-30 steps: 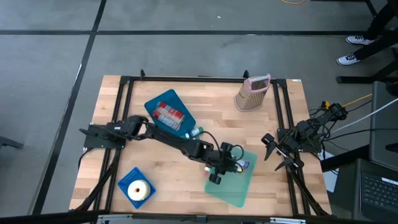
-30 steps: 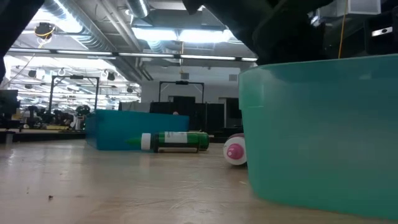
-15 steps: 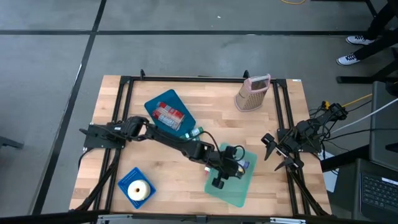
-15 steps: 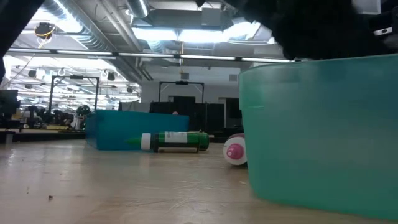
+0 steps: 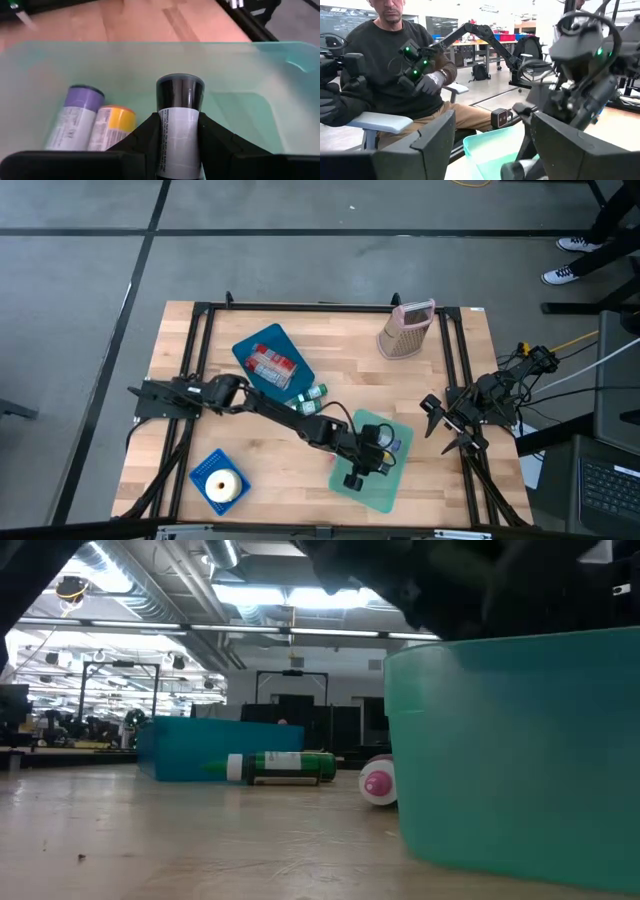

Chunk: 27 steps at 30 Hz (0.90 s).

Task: Pick & Place Food Item
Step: Put the black food coloring bottle into the green bin, then put the bottom green food coloring bottle into the green bin

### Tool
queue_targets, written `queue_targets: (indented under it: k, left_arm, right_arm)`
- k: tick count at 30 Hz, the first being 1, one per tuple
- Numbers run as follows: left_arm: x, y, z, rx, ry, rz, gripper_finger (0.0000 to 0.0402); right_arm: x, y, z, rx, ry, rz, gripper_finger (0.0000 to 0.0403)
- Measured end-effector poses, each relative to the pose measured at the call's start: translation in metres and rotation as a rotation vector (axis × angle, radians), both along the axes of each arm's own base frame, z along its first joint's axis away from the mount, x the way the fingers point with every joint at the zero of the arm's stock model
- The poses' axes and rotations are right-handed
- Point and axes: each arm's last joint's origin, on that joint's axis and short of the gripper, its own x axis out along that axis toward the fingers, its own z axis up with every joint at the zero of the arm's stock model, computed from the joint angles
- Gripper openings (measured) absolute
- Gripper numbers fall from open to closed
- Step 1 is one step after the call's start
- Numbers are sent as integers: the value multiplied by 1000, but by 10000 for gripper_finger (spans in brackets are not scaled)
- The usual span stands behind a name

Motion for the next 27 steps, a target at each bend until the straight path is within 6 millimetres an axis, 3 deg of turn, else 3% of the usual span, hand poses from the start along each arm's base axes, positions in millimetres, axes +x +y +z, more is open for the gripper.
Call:
queue_targets:
  k: [8, 20, 27]
  left_arm:
    - [4, 15, -11, 60, 23, 56, 111]
    - [6, 25, -12, 18, 41, 69, 209]
    - [5, 23, -2, 43, 2, 78, 225]
  right_arm:
    - [0, 0, 0, 2, 2, 1, 254]
    - [0, 0, 0, 2, 2, 1, 254]
    - [0, 0, 0, 3, 2, 1, 254]
